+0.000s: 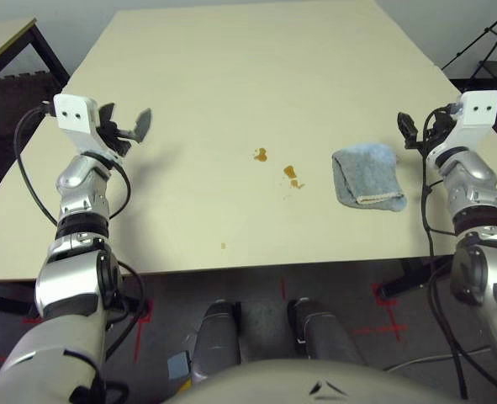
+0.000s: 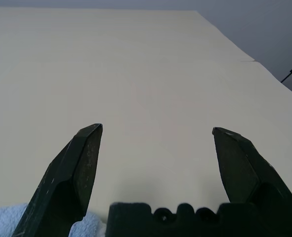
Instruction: Wipe the water off the table with a rag.
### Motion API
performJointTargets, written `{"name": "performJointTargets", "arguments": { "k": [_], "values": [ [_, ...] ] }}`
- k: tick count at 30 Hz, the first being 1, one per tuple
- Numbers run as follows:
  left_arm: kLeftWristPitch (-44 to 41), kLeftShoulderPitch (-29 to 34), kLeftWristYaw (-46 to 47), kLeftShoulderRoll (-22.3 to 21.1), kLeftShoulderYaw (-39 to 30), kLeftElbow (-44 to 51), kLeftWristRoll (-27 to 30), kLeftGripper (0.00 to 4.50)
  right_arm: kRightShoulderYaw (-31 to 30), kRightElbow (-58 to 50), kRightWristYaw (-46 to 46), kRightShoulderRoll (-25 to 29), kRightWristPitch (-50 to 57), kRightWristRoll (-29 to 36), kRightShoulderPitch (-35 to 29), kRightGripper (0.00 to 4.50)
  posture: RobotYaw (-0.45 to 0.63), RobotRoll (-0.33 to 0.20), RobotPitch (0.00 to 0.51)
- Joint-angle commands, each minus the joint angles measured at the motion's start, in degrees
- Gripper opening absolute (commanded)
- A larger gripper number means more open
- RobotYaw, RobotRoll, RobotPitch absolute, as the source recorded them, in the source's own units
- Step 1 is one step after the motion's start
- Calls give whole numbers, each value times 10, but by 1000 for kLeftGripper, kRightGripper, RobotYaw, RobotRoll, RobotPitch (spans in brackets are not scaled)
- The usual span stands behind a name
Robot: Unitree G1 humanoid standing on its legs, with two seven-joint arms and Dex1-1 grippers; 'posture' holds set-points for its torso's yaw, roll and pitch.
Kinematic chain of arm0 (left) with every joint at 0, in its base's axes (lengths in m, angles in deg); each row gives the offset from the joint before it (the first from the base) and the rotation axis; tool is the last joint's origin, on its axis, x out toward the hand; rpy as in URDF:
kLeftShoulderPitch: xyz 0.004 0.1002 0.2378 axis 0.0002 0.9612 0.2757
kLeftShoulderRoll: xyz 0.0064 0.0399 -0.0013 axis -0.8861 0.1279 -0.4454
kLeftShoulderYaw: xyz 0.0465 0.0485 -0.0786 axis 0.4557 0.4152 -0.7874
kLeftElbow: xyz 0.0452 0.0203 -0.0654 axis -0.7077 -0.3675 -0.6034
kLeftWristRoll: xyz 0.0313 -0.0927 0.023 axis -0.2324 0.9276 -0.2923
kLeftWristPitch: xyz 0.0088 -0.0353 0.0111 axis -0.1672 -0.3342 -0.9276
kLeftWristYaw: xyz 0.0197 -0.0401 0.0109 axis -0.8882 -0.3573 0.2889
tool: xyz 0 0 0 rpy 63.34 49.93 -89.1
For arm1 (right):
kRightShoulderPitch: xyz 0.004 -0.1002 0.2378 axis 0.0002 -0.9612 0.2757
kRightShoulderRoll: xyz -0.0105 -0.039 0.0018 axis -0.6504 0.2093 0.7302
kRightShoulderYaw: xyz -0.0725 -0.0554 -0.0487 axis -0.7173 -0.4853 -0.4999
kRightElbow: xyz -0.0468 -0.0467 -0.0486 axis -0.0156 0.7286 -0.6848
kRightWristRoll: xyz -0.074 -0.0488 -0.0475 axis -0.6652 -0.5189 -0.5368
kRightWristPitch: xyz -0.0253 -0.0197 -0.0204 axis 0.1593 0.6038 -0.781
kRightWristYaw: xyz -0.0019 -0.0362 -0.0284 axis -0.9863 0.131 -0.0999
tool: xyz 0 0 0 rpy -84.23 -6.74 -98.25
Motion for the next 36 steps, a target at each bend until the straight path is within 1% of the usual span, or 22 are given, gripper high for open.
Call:
{"name": "performJointTargets", "arguments": {
  "k": [1,4,7,10,13,15,19,22,27,36],
  "values": [
    [-99,66,-101,-18,27,125,52,4500,-2,2,1,-3,4,1,5,4448,-16,0,108],
    [-179,115,-151,-42,44,206,81,4500,-1,2,1,-2,3,2,5,4448,-23,0,109],
    [-218,138,-177,-59,58,242,86,4500,2,-1,0,0,6,6,1,4448,-31,0,111],
    [-204,134,-178,-59,63,234,69,4500,10,-15,-12,3,32,20,-6,4448,-42,0,112],
    [-184,113,-169,-53,65,207,54,4500,24,-65,-64,7,122,66,-21,4448,-49,0,115],
    [-183,108,-169,-51,65,204,54,4500,24,-104,-77,14,184,83,-35,4448,-55,0,117],
    [-173,102,-172,-47,68,193,50,4500,8,-198,-101,36,311,98,-77,4448,-63,0,118],
    [-169,97,-171,-44,68,187,48,4500,-4,-254,-115,44,369,103,-107,4448,-70,0,119],
    [-165,91,-171,-41,69,182,47,4500,-19,-301,-119,34,405,103,-142,4448,-70,0,115],
    [-160,87,-173,-44,70,175,45,4500,-44,-321,-121,5,419,93,-163,4448,-63,0,112]
  ]
}}
